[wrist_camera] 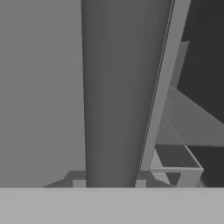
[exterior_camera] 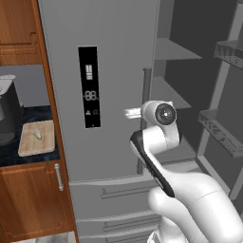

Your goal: Retrieve a lemon from the fridge and place it on the cutting board with the fish.

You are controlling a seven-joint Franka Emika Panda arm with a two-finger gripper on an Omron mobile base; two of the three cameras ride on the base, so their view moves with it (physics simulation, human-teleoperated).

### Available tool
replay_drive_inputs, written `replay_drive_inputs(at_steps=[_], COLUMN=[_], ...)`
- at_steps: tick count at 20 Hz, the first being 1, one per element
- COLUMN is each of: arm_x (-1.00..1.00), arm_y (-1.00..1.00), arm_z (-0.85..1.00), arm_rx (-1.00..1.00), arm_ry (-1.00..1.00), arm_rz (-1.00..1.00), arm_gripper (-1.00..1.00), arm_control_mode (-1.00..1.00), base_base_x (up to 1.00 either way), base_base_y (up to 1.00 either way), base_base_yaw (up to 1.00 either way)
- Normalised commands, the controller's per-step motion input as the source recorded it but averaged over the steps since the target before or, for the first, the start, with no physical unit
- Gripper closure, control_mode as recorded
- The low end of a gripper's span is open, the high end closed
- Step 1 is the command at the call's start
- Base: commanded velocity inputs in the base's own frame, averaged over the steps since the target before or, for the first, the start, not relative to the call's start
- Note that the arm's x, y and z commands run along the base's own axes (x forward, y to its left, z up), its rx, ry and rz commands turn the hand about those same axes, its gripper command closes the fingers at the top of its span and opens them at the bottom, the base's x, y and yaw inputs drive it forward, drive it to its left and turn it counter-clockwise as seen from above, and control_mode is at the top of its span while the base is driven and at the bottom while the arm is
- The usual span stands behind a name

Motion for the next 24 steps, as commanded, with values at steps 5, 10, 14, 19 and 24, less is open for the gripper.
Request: replay_drive_inputs(at_steps=[5,10,14,19,24], arm_x=[-0.49,-0.94,-0.96,-0.76,-0.52], arm_y=[0.24,0.3,0.33,0.59,0.69], arm_z=[-0.01,0.0,0.0,0.0,-0.1], arm_rx=[0.01,0.0,0.0,0.0,0.0], arm_ry=[-0.01,-0.1,-0.09,-0.08,-0.03], arm_rz=[-0.16,-0.25,-0.2,-0.18,-0.15], arm_gripper=[1.0,1.0,1.0,1.0,1.0], arm_control_mode=[-1.0,-1.0,-1.0,-1.0,-1.0], base_base_x=[0.0,0.0,0.0,0.0,0.0], base_base_y=[0.0,0.0,0.0,0.0,0.0], base_base_yaw=[0.0,0.0,0.0,0.0,0.0])
